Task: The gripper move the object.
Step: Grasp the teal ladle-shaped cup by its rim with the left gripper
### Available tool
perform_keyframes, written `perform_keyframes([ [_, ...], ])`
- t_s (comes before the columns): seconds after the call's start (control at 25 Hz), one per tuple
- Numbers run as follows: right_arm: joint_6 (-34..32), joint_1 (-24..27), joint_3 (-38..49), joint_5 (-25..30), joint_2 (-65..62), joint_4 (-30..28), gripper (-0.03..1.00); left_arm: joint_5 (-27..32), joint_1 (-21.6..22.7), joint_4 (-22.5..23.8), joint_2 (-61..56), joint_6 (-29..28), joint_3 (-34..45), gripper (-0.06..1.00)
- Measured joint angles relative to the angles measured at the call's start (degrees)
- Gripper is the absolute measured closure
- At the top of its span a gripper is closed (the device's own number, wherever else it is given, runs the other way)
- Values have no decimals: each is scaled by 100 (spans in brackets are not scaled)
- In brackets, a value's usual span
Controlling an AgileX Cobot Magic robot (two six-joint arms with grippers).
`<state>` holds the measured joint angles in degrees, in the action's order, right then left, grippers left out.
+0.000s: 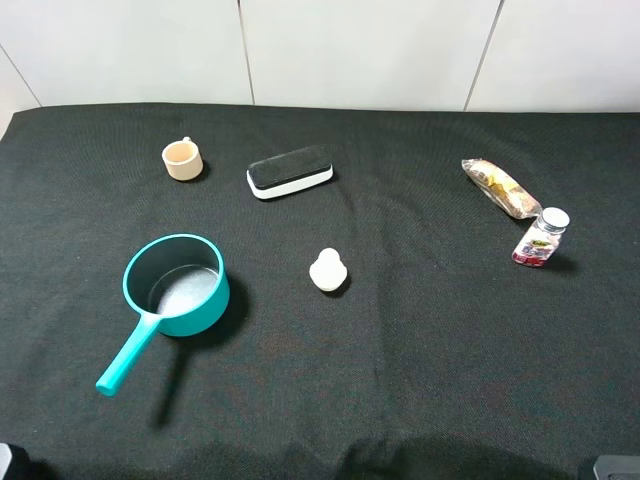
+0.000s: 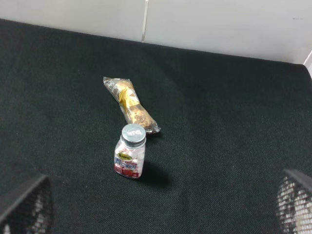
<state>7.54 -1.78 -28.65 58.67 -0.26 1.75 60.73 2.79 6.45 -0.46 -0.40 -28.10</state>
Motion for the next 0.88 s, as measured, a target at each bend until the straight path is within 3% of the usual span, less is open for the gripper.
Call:
perform_keyframes([
  [0.88, 0, 0, 0, 0, 0, 0, 27, 0, 0, 0, 0, 0, 0, -5],
])
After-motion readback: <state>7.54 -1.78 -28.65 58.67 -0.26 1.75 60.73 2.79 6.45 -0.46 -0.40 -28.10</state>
